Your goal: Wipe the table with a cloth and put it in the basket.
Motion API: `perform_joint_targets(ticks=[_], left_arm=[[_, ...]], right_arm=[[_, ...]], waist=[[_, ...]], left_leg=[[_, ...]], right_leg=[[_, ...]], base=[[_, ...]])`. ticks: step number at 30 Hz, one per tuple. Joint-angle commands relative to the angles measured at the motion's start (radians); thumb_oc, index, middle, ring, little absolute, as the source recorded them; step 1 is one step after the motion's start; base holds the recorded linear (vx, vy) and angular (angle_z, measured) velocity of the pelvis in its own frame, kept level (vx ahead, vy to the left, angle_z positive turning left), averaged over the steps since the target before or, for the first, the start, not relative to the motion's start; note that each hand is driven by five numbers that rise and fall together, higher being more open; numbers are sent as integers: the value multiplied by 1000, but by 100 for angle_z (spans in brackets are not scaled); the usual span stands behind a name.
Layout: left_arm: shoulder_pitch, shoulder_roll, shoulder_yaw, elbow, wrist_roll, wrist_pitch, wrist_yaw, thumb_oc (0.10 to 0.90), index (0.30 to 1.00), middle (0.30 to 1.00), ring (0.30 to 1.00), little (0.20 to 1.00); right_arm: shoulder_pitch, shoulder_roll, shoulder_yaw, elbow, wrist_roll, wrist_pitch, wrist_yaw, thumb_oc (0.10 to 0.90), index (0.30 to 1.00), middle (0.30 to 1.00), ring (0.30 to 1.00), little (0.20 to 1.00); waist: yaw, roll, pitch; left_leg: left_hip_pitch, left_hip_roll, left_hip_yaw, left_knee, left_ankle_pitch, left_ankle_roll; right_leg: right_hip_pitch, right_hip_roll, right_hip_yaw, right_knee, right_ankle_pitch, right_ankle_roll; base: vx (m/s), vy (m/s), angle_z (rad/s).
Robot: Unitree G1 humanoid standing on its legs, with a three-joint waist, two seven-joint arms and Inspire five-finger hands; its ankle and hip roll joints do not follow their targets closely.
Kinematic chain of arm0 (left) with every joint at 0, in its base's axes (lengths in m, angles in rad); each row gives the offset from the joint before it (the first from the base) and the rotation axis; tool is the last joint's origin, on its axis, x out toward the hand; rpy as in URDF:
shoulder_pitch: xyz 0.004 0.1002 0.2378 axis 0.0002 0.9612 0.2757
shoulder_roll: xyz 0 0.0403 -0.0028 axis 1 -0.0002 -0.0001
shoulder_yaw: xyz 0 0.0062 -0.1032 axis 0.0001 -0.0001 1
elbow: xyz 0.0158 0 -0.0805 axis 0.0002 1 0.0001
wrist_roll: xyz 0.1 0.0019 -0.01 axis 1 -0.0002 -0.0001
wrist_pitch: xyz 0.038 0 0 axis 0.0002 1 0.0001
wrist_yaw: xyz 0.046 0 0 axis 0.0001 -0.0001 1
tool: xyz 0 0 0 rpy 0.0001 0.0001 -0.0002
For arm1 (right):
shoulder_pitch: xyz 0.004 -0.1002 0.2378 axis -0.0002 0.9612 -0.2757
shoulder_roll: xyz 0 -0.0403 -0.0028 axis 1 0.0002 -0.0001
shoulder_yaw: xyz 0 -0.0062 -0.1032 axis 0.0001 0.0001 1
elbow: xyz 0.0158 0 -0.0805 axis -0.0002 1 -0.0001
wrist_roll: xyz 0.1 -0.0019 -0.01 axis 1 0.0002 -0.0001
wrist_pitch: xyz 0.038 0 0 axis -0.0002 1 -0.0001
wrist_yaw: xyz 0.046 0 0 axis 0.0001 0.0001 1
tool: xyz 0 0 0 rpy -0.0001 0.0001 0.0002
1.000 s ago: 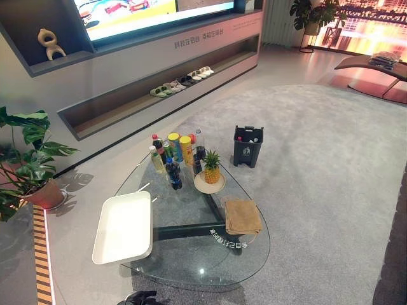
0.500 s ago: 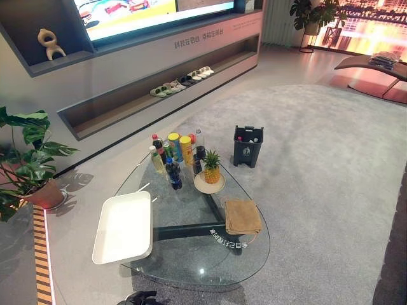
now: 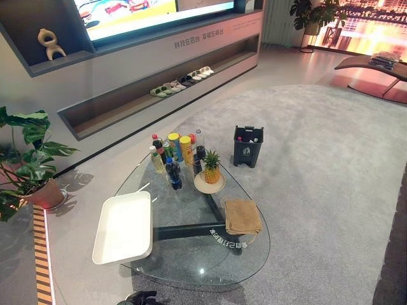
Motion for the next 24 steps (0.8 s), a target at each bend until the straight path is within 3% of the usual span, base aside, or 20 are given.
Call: perform_joint_targets(ticks=[1,11,19,22,24], left_arm=[[-37,26,-2,64,17,-2,-3,800,900,900,900,900],[-45,37,34,40,-87,-29,17,800,900,900,900,900],[-225,62,13,-4,-253,-87,57,800,900,900,900,900],[-283,97,7,-30,-314,-97,61,800,900,900,900,900],[-331,118,1,-44,-370,-106,68,800,900,900,900,900]], right_arm=[[-57,5,19,43,-37,-10,0,800,900,900,900,900],[-52,-7,30,32,-50,5,-2,800,900,900,900,900],[-209,-54,69,-6,72,-8,-40,800,900,900,900,900],[-251,-68,87,-33,111,-12,-51,800,900,900,900,900],[-282,-77,93,-48,157,-28,-74,800,900,900,900,900]], waist=[[20,-47,29],[17,-38,73],[9,-16,275],[13,-25,339],[15,-44,390]], left_leg=[[13,-14,-3,0,-60,7],[-35,-17,-6,0,-38,6],[-226,-40,-26,0,25,21],[-306,-45,-28,16,50,22],[-421,-56,-50,130,42,17]], right_leg=[[-30,-62,-14,4,37,51],[-79,-62,-8,4,57,52],[-283,-41,30,41,98,25],[-381,-33,37,101,94,21],[-472,-32,29,183,83,13]], base=[[0,0,0],[24,13,-1],[-244,38,0],[-223,-11,-2],[-258,-74,-1]])
